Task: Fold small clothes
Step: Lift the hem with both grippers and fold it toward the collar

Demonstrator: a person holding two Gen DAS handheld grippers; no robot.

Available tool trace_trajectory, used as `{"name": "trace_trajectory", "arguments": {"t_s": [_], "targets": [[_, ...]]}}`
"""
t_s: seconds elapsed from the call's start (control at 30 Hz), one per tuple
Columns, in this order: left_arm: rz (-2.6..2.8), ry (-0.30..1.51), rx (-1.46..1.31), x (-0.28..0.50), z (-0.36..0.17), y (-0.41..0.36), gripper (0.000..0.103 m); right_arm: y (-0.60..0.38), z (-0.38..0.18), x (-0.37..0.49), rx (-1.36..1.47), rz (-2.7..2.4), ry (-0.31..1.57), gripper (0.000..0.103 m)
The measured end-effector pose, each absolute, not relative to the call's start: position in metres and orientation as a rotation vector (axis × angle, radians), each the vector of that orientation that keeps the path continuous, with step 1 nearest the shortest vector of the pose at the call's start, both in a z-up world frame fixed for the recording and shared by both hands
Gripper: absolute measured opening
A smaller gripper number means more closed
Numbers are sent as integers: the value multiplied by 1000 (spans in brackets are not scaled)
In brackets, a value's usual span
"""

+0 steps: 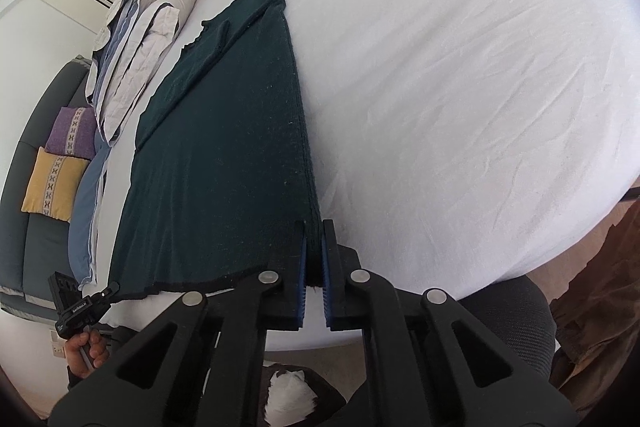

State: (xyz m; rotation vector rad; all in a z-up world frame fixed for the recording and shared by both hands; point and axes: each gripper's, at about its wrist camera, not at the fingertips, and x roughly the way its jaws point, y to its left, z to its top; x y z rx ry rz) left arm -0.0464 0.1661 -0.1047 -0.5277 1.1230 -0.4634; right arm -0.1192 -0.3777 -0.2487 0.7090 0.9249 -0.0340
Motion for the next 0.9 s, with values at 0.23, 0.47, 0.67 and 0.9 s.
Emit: {"name": "trace_trajectory", "arguments": {"t_s": [0.23,0.47,0.67,0.9], "targets": [[-461,1095,-548,-57,-94,170,5,-383,-240,-131,703,-20,896,4],[-448,1087,-588,-63,-98,170,5,-393,-229,-150,698,-17,867,4],[-432,1087,-632,-67,-97,184,5,-405,-227,-170,719,-20,864,4],[-431,1102,-651,-66,-94,185,5,-413,-231,-195,733,-15,883,4]]}}
